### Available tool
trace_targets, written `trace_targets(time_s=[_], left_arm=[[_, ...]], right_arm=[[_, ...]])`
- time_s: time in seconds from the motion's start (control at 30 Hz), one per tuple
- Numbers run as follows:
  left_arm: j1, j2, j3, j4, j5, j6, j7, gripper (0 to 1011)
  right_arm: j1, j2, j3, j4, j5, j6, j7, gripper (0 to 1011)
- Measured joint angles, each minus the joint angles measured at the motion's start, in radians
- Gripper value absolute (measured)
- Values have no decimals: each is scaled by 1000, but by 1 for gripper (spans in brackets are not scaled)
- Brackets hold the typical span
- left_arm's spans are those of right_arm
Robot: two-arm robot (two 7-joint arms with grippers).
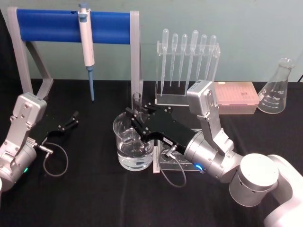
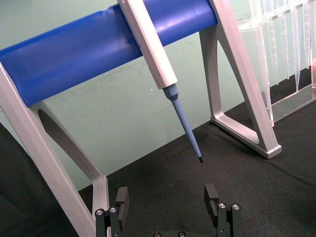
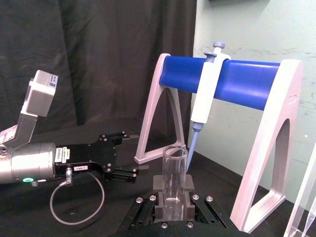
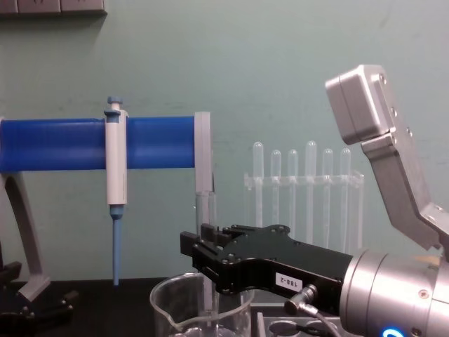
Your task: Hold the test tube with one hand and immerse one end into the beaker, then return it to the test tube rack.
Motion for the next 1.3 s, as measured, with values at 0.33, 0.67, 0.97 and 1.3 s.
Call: trace_targets(time_s=[0.33,0.67,0.97,1.3], left_arm=[[0,0,0,0,0,0,0,1000],[0,0,0,0,0,0,0,1000],[0,0,0,0,0,0,0,1000],[0,0,0,0,0,0,0,1000]], right_arm=[[0,0,0,0,0,0,0,226],[0,0,0,0,0,0,0,226],[0,0,0,0,0,0,0,225],[0,0,0,0,0,0,0,226]])
